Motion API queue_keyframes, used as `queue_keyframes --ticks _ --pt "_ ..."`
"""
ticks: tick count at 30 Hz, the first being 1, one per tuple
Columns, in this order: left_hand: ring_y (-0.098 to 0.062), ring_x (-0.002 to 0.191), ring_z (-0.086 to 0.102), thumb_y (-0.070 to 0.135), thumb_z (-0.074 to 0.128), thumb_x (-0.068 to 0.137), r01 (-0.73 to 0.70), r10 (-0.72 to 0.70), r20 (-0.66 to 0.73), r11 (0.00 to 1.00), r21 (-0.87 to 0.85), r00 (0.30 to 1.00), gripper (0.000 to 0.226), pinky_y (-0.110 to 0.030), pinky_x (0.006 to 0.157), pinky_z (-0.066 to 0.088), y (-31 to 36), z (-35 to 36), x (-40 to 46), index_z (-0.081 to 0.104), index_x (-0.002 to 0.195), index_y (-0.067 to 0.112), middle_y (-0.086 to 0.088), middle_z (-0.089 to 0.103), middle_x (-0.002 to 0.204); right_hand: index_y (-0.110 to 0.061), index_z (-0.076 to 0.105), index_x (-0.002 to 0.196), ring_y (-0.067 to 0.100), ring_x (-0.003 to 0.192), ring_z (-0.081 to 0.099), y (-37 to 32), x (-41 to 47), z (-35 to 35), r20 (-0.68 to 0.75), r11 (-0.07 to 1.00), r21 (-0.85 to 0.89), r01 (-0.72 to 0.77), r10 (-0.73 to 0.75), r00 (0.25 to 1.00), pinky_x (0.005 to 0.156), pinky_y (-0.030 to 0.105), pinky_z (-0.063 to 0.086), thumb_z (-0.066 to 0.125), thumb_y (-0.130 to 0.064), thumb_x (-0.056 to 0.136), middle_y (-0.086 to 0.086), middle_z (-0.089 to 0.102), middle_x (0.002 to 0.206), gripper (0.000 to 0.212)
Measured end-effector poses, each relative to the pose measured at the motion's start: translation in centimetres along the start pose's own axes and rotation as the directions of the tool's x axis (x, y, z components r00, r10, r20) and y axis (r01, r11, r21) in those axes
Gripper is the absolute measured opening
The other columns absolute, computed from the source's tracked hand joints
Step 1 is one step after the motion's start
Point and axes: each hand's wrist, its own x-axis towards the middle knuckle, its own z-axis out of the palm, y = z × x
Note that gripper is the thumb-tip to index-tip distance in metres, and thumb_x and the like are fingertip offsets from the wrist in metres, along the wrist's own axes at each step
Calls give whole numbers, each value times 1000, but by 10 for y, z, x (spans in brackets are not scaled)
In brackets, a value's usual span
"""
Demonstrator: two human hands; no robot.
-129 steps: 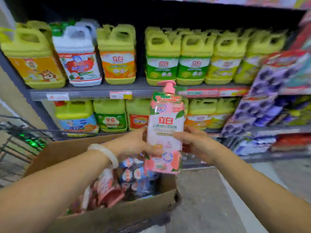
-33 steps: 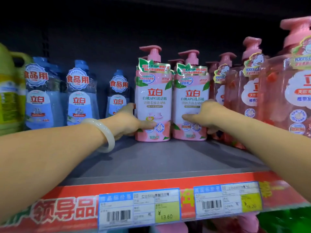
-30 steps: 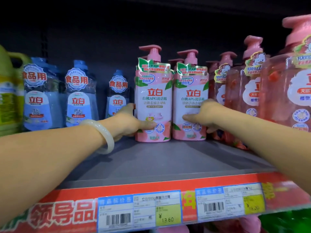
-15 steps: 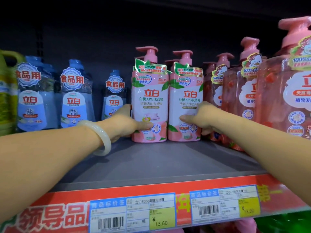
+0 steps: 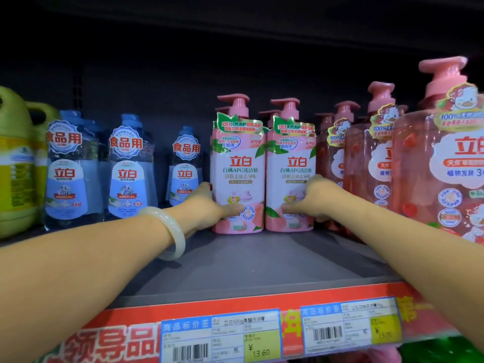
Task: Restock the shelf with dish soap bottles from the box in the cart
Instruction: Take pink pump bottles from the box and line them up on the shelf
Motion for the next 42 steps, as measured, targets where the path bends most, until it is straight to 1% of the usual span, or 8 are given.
queue_keyframes --ticks 4,7,14,19,22,27,36,42 --pt "-20 105 55 27 82 71 12 -15 26 995 100 1000 68 -29 83 45 9 -5 -9 43 123 9 -4 57 126 -9 37 65 16 55 42 -11 -16 -11 15 981 -194 17 -15 1000 51 25 36 64 -46 84 4 44 66 50" --pt "-24 113 52 29 77 76 -59 47 43 931 361 998 68 -27 83 41 28 -16 -25 40 127 6 -8 53 129 -10 49 93 26 91 56 -18 -34 -11 -5 957 -284 54 -58 998 75 30 43 62 -47 85 6 52 94 40" --pt "-29 85 54 41 65 82 -198 139 160 326 924 977 45 -33 72 46 56 -55 -89 59 104 2 -15 63 107 -3 52 124 31 112 54 -74 -89 -19 142 861 -344 375 -347 927 85 30 44 59 -40 89 14 56 128 51" --pt "-32 105 59 43 66 81 -50 124 19 247 968 992 53 -35 79 47 44 -100 -157 55 119 8 -14 61 116 -16 54 85 29 105 57 -138 -138 -7 40 701 -220 678 -688 725 71 30 37 59 -36 88 5 60 97 20" --pt "-31 104 59 39 62 84 46 137 -81 240 970 987 42 -35 80 47 26 -131 -216 54 114 12 -13 61 113 -11 53 119 31 113 56 -178 -174 18 10 605 -130 786 -791 611 72 32 36 59 -32 89 10 58 124 37" --pt "-30 118 51 42 66 79 288 -97 -278 123 950 956 62 -39 93 47 -15 -180 -323 43 129 15 -9 53 127 -8 47 125 32 117 53 -232 -247 47 72 438 -2 899 -897 437 76 33 39 57 -27 90 14 52 129 41" --pt "-29 119 50 32 60 86 553 -495 -522 -96 827 695 46 -42 86 48 -98 -244 -566 45 126 13 -7 48 129 -7 50 121 33 116 54 -324 -473 123 238 14 227 974 -970 -42 88 35 47 62 -33 88 16 54 126 44" --pt "-28 123 49 58 48 87 683 -551 -602 -76 726 578 61 -38 92 46 -149 -306 -699 46 133 18 -8 47 137 -6 47 122 35 118 53 -412 -616 180 306 -71 359 931 -933 -189 90 40 46 60 -31 86 18 52 124 46"
